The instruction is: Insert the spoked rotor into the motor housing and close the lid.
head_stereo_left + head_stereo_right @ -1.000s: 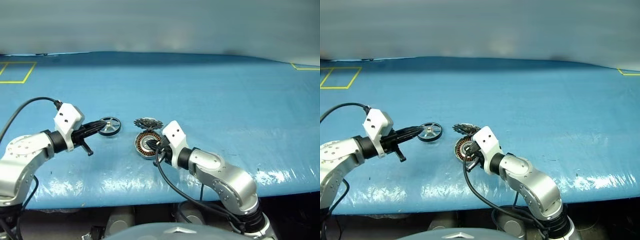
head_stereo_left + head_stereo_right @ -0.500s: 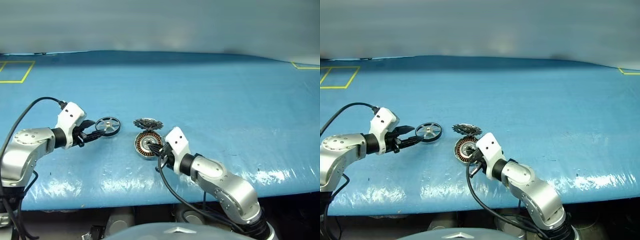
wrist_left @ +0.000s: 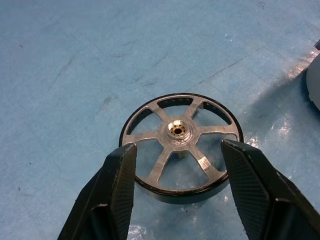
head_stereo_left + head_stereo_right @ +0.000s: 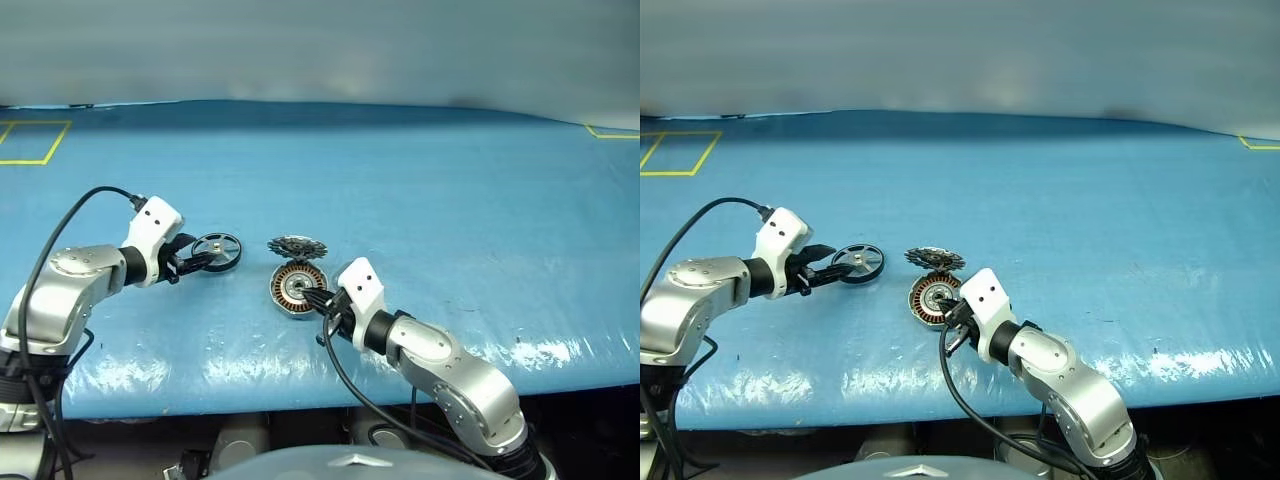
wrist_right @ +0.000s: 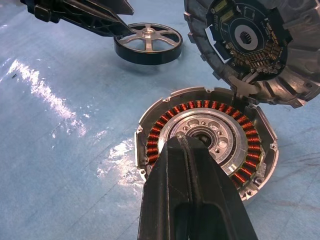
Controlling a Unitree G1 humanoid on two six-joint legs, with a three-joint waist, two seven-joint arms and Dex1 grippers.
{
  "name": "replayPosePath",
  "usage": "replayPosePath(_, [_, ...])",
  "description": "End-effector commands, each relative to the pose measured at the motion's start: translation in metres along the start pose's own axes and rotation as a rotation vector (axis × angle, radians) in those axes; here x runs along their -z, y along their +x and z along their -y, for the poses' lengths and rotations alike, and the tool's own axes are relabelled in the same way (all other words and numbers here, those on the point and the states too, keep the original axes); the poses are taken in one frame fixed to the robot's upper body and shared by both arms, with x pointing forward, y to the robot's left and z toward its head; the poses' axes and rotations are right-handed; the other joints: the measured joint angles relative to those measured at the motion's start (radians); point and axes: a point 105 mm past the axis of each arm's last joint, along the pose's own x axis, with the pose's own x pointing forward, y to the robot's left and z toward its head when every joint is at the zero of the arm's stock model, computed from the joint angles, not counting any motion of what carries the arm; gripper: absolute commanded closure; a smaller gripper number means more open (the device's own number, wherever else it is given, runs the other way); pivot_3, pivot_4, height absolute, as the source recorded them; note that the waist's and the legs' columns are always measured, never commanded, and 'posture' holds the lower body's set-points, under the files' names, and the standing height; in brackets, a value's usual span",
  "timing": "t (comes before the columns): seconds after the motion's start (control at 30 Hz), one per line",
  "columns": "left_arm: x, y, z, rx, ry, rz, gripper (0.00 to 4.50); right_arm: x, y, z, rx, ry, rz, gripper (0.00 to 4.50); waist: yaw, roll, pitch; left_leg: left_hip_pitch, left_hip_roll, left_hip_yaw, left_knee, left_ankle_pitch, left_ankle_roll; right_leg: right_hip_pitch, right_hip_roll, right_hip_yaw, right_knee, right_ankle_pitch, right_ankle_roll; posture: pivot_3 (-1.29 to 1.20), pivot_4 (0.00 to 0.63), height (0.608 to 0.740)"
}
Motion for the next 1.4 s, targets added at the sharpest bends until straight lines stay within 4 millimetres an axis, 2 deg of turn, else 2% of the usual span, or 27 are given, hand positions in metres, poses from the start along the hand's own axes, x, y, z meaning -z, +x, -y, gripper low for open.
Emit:
replayPosePath(0.03, [-0.001,0.003,-0.004,-0.017,0.017,-0.006,1.61,-0.009,-0.002,0.0,0.011,0.0,0.05,4.5,-0.001,0.0,0.0,0.0,0.0,0.0,0.0,0.0,0.0,0.0,0.0,0.0,0.0,0.0,0.0,0.0,0.15,0.74])
replayPosePath(0.3, [0.014,0.01,0.0,-0.008,-0.003,-0.052,1.61,-0.015,-0.007,-0.005,-0.039,-0.036,0.124,4.5,0.0,0.0,0.0,-0.001,0.0,0.0,0.002,0.0,0.0,0.0,0.0,0.0,0.001,0.0,0.001,0.0,0.15,0.74])
replayPosePath(0.7, [0.025,0.012,0.004,-0.03,-0.045,-0.069,1.61,-0.007,-0.01,-0.006,-0.061,-0.013,0.157,4.5,0.0,0.0,0.0,0.0,0.0,0.0,0.005,0.0,0.0,0.001,0.0,0.0,0.004,0.001,0.001,0.0,0.15,0.74])
replayPosePath(1.0, [0.034,0.014,0.003,-0.077,-0.089,-0.077,1.61,-0.003,-0.014,-0.017,-0.146,-0.019,0.18,4.5,0.0,0.0,-0.001,0.006,0.0,0.0,0.005,0.0,0.0,0.006,0.0,0.001,0.004,0.001,0.001,0.0,0.15,0.74])
replayPosePath(1.1, [0.035,0.015,0.002,-0.088,-0.1,-0.081,2.19,-0.001,-0.013,-0.016,-0.142,-0.025,0.175,4.5,-0.001,0.0,-0.001,0.011,0.0,0.0,0.005,0.0,0.0,0.011,0.0,0.001,0.004,-0.002,0.004,0.0,0.15,0.74])
replayPosePath(1.23, [0.037,0.016,0.001,-0.102,-0.105,-0.086,3.34,-0.001,-0.013,-0.015,-0.14,-0.031,0.176,4.5,0.001,0.001,-0.002,0.013,0.0,0.0,0.005,0.0,0.0,0.013,0.0,0.001,0.004,-0.002,0.006,0.0,0.15,0.74])
replayPosePath(1.4, [0.034,0.013,-0.004,-0.123,-0.097,-0.079,3.35,-0.001,-0.012,-0.014,-0.13,-0.04,0.17,4.5,0.001,0.0,-0.002,0.014,0.0,0.0,0.005,0.001,-0.001,0.014,0.0,0.001,0.004,-0.002,0.006,0.0,0.15,0.74])
